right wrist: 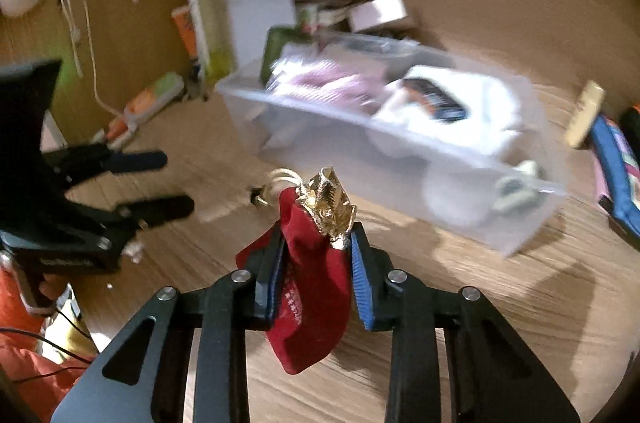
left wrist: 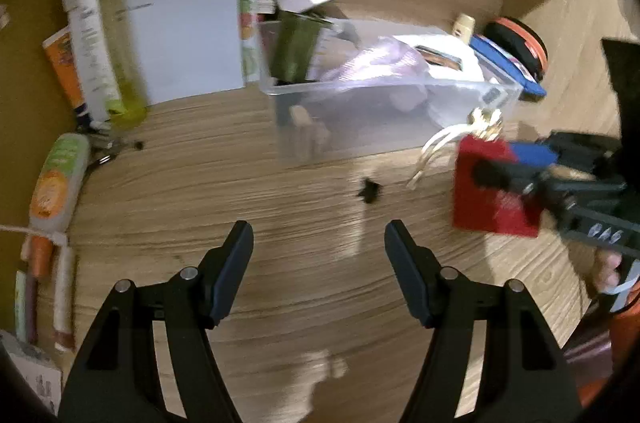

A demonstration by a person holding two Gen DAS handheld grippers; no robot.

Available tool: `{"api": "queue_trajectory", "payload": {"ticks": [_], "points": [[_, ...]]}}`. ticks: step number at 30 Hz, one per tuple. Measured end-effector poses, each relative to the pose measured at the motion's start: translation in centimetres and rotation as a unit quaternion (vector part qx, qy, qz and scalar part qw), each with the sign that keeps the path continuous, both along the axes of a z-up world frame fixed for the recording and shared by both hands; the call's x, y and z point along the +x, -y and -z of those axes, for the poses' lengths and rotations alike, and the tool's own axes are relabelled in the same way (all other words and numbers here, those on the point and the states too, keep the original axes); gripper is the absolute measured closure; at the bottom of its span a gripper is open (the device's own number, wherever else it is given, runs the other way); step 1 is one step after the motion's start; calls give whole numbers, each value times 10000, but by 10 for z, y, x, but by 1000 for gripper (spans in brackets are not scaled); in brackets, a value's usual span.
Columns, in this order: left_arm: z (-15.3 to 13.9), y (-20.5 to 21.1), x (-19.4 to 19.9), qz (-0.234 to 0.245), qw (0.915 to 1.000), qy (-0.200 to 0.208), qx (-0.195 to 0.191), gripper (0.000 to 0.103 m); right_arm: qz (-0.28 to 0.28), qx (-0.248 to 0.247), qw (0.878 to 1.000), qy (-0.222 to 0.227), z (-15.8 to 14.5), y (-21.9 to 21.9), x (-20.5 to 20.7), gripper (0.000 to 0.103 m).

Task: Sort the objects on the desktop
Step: 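Grasp the red velvet pouch by its gold drawstring with right tool, then lift the red pouch with right tool and carry it toward the bin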

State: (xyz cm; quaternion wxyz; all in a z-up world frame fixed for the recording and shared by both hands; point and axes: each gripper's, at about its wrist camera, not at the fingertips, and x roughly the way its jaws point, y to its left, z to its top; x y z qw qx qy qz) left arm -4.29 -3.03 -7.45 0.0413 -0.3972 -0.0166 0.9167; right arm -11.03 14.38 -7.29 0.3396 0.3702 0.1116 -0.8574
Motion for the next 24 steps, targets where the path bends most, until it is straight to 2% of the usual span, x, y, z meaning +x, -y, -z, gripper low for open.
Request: {"api": "queue_trajectory", "payload": {"ticks": [9,11,15,17,19,24], "points": [[1,-25,-25,223,9997,80,-72,36,227,-265,9990,-275,-23,-39,8,76],[2,-24,-32,173,9998,110,-70,47,244,-326,9987,-300,-25,-43,9,76],[6,-17,-47,13,9996,271,61,58,246,-412,9983,-339,-26,-48,8,76],[9,-15,-53,-45,9993,365,115,71,247,-446,9981,-348,-27,-49,8,76],[13,-15,-57,-50,9990,442,111,80,237,-481,9979,-356,-27,-50,6,76],[17,-17,-63,-179,9988,444,-29,83,167,-561,9976,-377,-30,-49,1,76]]}}
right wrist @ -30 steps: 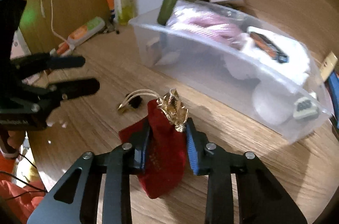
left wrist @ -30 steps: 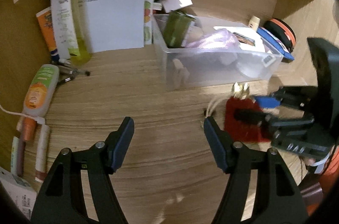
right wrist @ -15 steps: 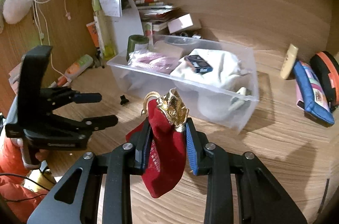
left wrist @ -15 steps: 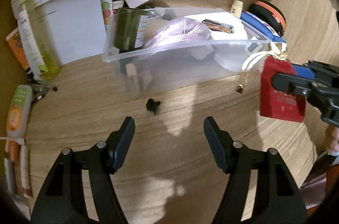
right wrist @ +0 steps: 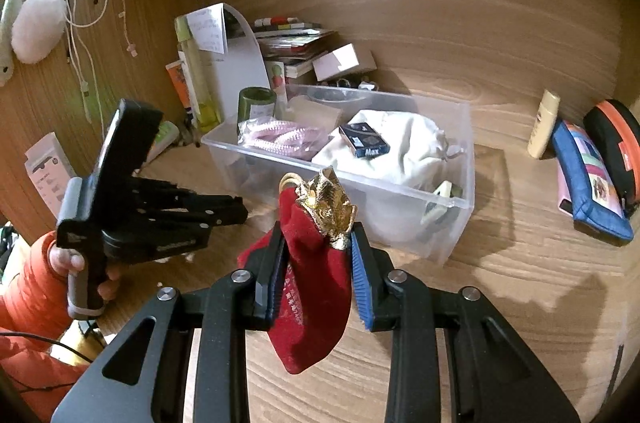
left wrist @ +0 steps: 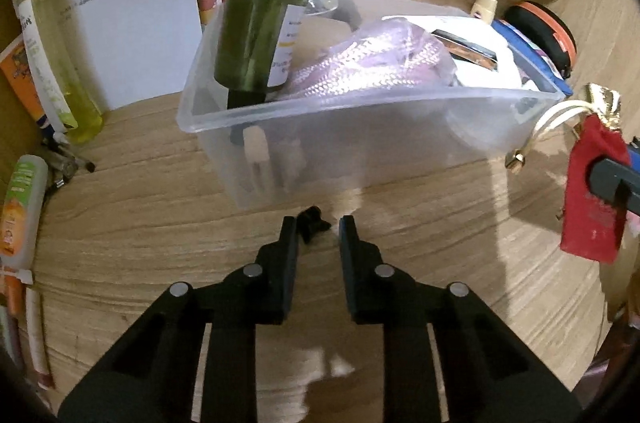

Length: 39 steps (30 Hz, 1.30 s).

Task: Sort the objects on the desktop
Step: 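Lift the red pouch with right tool and carry it toward the bin, then lower the red pouch into the bin and open the right tool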

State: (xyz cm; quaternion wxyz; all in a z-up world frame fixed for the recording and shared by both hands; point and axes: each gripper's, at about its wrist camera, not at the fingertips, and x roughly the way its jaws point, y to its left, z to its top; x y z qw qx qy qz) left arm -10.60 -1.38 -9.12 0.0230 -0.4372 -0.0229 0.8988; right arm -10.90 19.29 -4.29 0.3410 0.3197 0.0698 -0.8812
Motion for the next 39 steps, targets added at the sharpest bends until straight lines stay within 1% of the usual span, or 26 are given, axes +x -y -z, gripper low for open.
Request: {"api": "queue_trajectory", "payload": {"ticks": [3,6,8,10,14,20,26,30,34,39], "points": [[1,2,-3,-28,10000,13,34,83,-57,-27,10000,-10,-1,1,-2,76],[1,0,-5,-19,10000,2,-12,83,-94,-19,10000,-10,0,2,-3,76],[1,-3,-5,7,10000,-13,-67,87,-93,-15,10000,2,1,3,-5,76],[1,-5,-6,15,10000,-11,-29,87,-81,-31,10000,9,1,3,-6,76],[-2,-4,0,-40,9999,-127,-20,87,-33,-85,10000,-32,-4,3,-7,76],[-21,-1,14,-40,9991,-413,115,87,71,-207,9995,-231,-20,0,-8,76],[-54,3,32,13,9956,-926,165,87,223,-375,9981,-429,-39,-4,-15,76],[-75,10,36,39,9921,-1240,175,87,279,-440,9971,-548,-49,-5,-21,76],[-83,18,34,0,9907,-1350,179,87,277,-464,9965,-631,-57,1,-30,76],[-80,26,22,-34,9909,-1328,232,87,238,-425,9967,-652,-62,19,-47,76]]}}
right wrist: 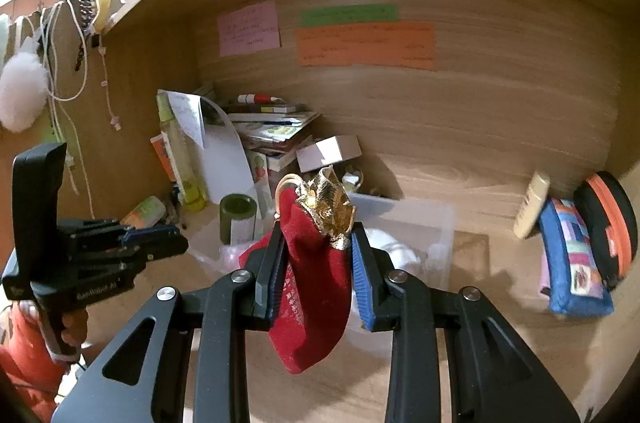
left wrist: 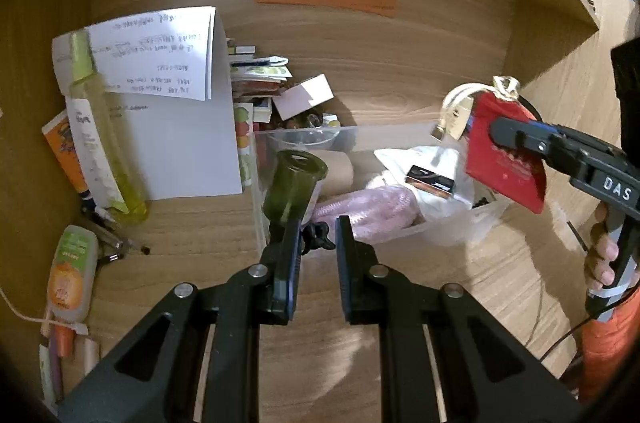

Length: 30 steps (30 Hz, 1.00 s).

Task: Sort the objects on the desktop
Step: 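Lower the red pouch into the bin and open the right tool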

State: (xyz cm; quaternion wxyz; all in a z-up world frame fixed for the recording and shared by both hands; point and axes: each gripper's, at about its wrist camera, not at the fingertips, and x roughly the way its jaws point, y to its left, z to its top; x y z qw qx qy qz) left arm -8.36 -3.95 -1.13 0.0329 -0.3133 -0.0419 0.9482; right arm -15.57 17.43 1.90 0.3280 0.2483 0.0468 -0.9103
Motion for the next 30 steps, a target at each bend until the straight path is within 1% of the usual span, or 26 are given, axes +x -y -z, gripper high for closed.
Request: {"api": "queue_trajectory", "payload": {"ticks": [4,10,12,13,15,18,20,22,25,27,29,30], "points": [[6,7,-10,-33,9999,95,82,87,6,139,9999,50,2,22,-19,76],[18,16,-25,-50,9994,275,191,87,-35,325,9987,387,21,55,-47,76],[21,17,-28,-36,9993,311,222,87,-13,357,9984,434,28,61,-51,76],[22,18,-29,-23,9992,325,237,87,19,382,9983,449,33,65,-53,74],[24,18,-30,-20,9991,346,252,87,-13,374,9980,516,39,68,-54,73],[26,19,-32,6,9988,381,297,87,5,561,9976,409,43,74,-51,71],[27,18,-34,50,9987,405,313,87,39,654,9973,335,45,77,-49,59],[27,16,-34,69,9988,394,290,87,54,697,9971,301,47,78,-47,53],[26,15,-33,83,9989,365,280,87,80,854,9961,215,48,82,-46,51],[25,14,-32,67,9990,354,257,87,120,896,9957,177,48,82,-44,44],[23,14,-31,40,9992,336,223,84,182,890,9958,116,45,81,-43,35],[22,13,-29,17,9993,321,195,79,203,880,9959,91,43,80,-42,33]]}}
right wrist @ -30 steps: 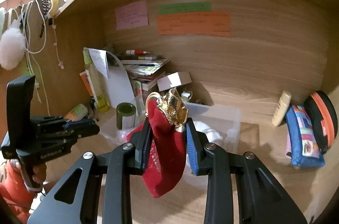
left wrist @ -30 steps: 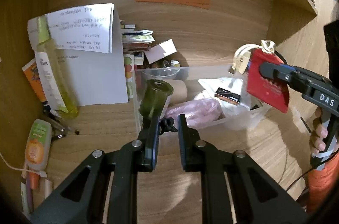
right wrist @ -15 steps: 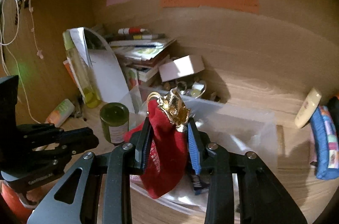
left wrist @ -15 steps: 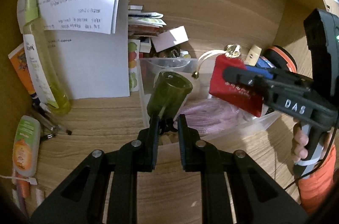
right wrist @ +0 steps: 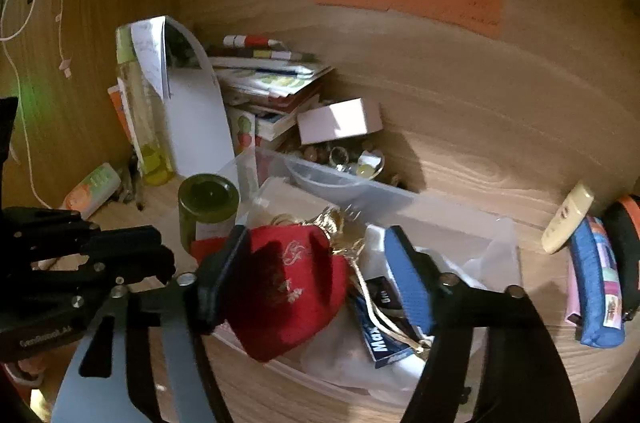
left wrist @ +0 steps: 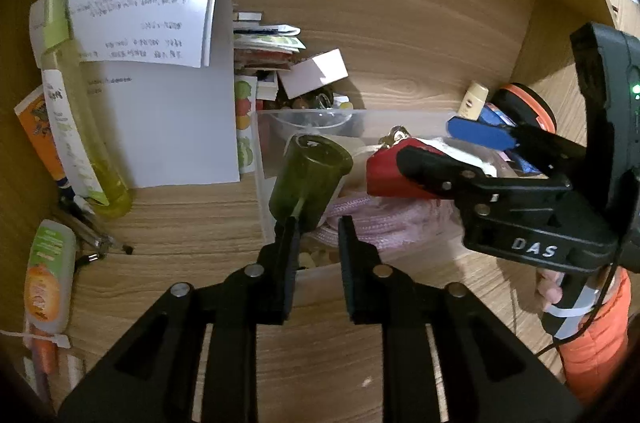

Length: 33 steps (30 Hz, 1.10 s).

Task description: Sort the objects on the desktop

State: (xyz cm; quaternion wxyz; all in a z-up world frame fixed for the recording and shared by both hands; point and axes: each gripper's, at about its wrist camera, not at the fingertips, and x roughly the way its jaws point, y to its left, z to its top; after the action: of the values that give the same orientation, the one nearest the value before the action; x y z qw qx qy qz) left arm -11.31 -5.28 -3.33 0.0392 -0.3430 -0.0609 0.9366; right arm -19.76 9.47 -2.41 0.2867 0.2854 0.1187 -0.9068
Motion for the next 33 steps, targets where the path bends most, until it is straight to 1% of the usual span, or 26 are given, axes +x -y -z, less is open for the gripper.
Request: {"api": "queue_trajectory", "payload": {"ticks": [2,4,6,7,8,10,12,14,16,21,25,28,33], "points": [[-2,0,3,-41,10000,-38,-35,72,56,-36,9999,-79,-5,-3,2,23],[-6,-1,7,-71,9999,-88,-82,67,177,-65,9997,-159,-12,-7,5,17],[-9,-2,12,-138,9996,-159,-162,59,369,-64,9991,-206,-17,-12,8,14],[-11,-2,14,-173,9995,-192,-196,50,405,-84,9989,-217,-20,-14,10,12],[-13,-2,17,-221,9992,-242,-230,44,429,-100,9988,-213,-22,-16,11,6],[-18,-3,23,-269,9987,-337,-275,41,507,-148,9983,-232,-25,-22,16,2],[-23,-4,29,-292,9982,-415,-305,39,561,-119,9979,-300,-27,-27,22,1],[-26,-6,34,-331,9978,-469,-340,27,576,-79,9977,-352,-29,-31,30,1],[-31,-8,40,-387,9972,-537,-342,20,580,-43,9977,-361,-31,-35,39,1],[-40,-17,59,-687,9934,-724,-564,14,580,-103,9975,-401,-36,-46,62,1],[-43,-22,74,-734,9924,-827,-542,10,585,-250,9970,-439,-38,-55,87,1],[-43,-27,81,-724,9926,-837,-499,10,643,-245,9964,-492,-35,-59,102,1],[-38,-34,92,-755,9922,-888,-452,8,742,-316,9954,-512,-31,-66,118,0]]}}
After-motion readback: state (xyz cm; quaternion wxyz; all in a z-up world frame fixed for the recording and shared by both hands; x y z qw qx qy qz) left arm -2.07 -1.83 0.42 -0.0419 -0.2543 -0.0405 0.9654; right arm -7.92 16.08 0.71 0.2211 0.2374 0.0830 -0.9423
